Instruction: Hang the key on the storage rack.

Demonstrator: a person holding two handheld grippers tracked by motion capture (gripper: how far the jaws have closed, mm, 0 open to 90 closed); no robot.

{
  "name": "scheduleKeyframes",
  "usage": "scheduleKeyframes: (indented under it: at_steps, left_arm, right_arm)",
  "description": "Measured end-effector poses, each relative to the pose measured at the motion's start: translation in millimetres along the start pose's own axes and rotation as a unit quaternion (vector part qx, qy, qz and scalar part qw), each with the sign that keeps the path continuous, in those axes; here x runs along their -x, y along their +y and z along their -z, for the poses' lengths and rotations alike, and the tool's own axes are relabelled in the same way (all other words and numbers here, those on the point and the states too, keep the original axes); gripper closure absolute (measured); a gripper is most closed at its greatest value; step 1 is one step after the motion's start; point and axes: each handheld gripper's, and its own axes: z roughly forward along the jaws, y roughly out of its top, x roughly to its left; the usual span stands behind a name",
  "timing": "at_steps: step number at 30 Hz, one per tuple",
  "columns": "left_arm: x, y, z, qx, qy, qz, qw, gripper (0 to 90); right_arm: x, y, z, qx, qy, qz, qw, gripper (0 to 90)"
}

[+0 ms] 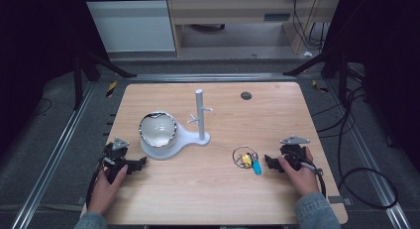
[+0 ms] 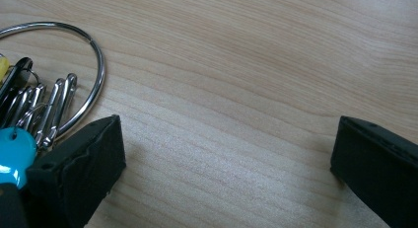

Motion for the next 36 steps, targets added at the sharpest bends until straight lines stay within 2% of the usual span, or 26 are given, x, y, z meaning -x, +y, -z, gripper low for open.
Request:
scheduleKeyframes:
  at_steps: [14,18,20,21,23,24,25,28,33,36]
  left_arm:
    - [-0.3,-0.2,0.4,-0.002,-0.001,-0.003,1.0,0.0]
    - [-0.3,-0.2,0.4,-0.002,0.0,-0.003,1.0,0.0]
    - [-0.2,-0.3,0.4,-0.001,0.0,-0.002,1.0,0.0]
    - [-0.2,-0.3,0.4,-0.001,-0.001,-0.002,1.0,0.0]
    - [-0.3,-0.4,0.5,-0.002,-0.001,-0.003,1.0,0.0]
    - [-0.3,-0.4,0.5,-0.002,-0.001,-0.003,1.0,0.0]
    - [-0.3,-0.6,0.7,-0.002,-0.001,-0.003,1.0,0.0]
    - [-0.4,-0.6,0.8,-0.002,-0.001,-0.003,1.0,0.0]
    - [-0.3,-0.6,0.7,-0.001,-0.001,-0.003,1.0,0.0]
    - [-0.3,-0.6,0.8,-0.002,-0.001,-0.003,1.0,0.0]
  right_arm:
    - [1.3,-0.7,0.9,-0.001,0.006,0.006,1.0,0.5]
    - [0.7,3.9,7.0,-0.03,0.017,0.016,0.9993,9.3]
    - [-2.7,9.5,11.4,-0.065,0.024,0.038,0.9969,10.3]
    - [-5.3,12.2,13.9,-0.076,0.024,0.049,0.9956,14.2]
    - [-8.7,16.8,18.2,-0.082,0.04,0.059,0.994,17.4]
    - [-8.7,16.8,18.2,-0.082,0.04,0.059,0.994,17.4]
    - [-12.4,22.4,23.1,-0.085,0.052,0.074,0.9922,21.6]
    - [-16.8,31.5,27.4,-0.103,0.065,0.096,0.9878,30.7]
    - [-22.7,45.2,28.2,-0.129,0.09,0.121,0.9801,48.6]
    - [-29.3,53.2,29.4,-0.133,0.1,0.134,0.9768,60.0]
